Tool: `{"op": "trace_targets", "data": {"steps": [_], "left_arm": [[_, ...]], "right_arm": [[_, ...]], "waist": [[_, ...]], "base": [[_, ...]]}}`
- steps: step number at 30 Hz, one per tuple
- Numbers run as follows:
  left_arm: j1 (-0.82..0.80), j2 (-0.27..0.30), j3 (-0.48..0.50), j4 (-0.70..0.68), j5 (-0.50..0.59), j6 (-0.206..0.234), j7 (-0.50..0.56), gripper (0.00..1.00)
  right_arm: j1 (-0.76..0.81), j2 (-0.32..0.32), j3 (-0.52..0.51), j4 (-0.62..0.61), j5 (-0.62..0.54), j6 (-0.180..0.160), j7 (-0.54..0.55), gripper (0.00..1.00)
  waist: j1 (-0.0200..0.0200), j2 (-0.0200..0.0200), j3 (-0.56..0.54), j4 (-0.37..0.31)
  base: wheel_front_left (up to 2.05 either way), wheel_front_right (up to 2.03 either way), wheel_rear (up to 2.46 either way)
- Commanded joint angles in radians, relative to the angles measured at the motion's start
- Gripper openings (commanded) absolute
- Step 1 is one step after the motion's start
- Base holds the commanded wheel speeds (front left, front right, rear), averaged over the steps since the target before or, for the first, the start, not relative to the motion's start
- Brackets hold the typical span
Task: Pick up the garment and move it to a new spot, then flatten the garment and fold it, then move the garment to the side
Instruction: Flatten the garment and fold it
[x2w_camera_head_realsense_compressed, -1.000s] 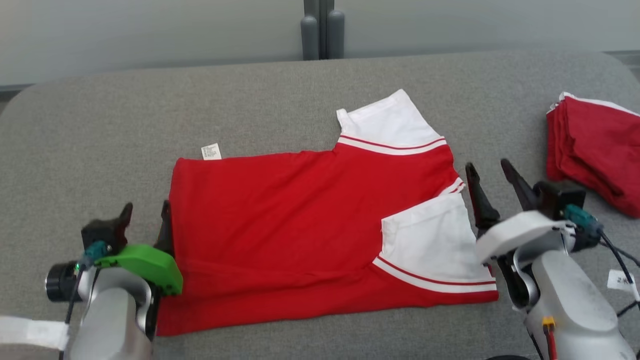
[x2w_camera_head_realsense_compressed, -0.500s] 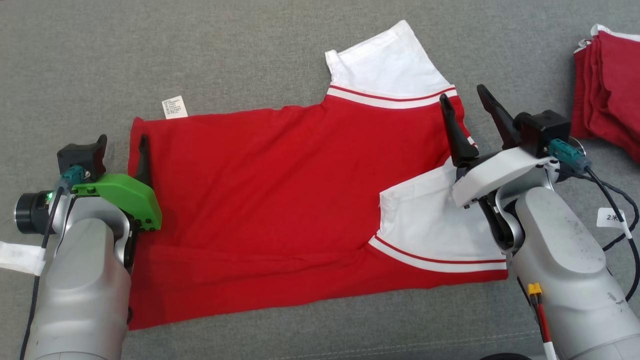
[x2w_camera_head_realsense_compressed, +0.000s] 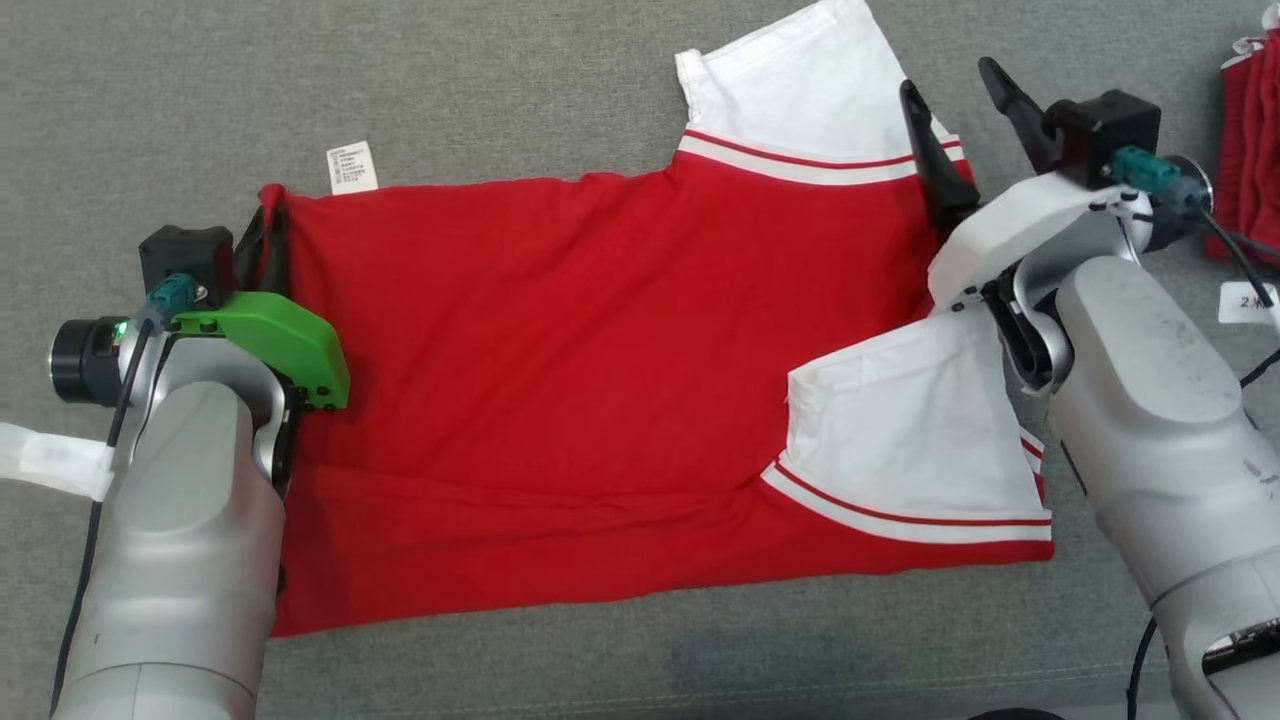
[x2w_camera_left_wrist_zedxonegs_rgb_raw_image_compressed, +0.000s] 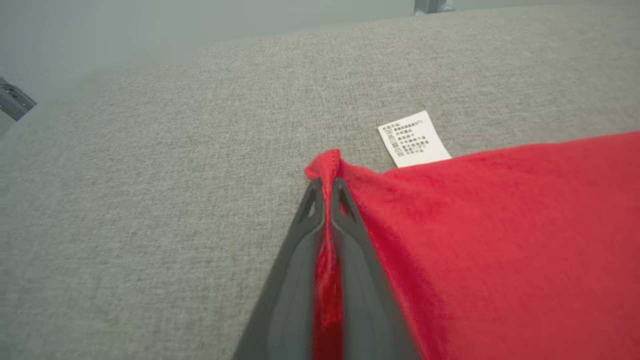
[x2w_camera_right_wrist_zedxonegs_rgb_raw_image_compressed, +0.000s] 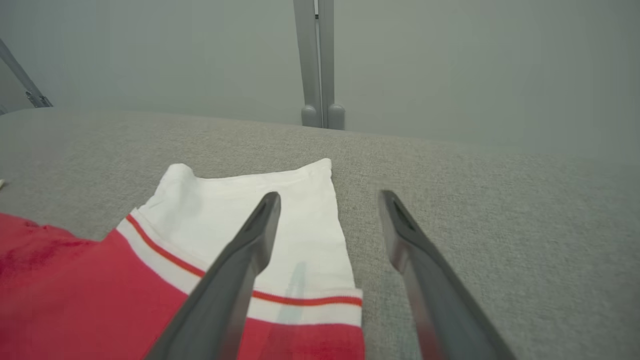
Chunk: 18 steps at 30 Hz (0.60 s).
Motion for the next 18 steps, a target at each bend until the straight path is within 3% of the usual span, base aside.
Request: {"op": "trace_targets", "data": {"steps": [1,11,18], "left_arm": [[-0.015,-0.004,-0.002,-0.011,-0.001,0.000,0.001,0.00],[-0.028,-0.052,-0.034,-0.069,-0.011,-0.016,0.001,0.00],[-0.044,-0.078,-0.068,-0.090,-0.023,-0.022,0.001,0.00]], "right_arm": [[-0.035,-0.007,0.004,0.042,0.011,-0.001,0.023,1.00],[-0.268,-0.017,0.007,0.303,0.021,-0.001,0.142,1.00],[-0.369,-0.032,-0.004,0.455,-0.046,-0.001,0.182,1.00]], "waist": [[-0.0001,0.0000,0.009,0.023],[-0.0001,0.0000,0.037,0.112],[-0.0001,0.0000,0.063,0.166]], "base": [[0.00,0.00,0.00],[0.00,0.00,0.00],[0.00,0.00,0.00]]}}
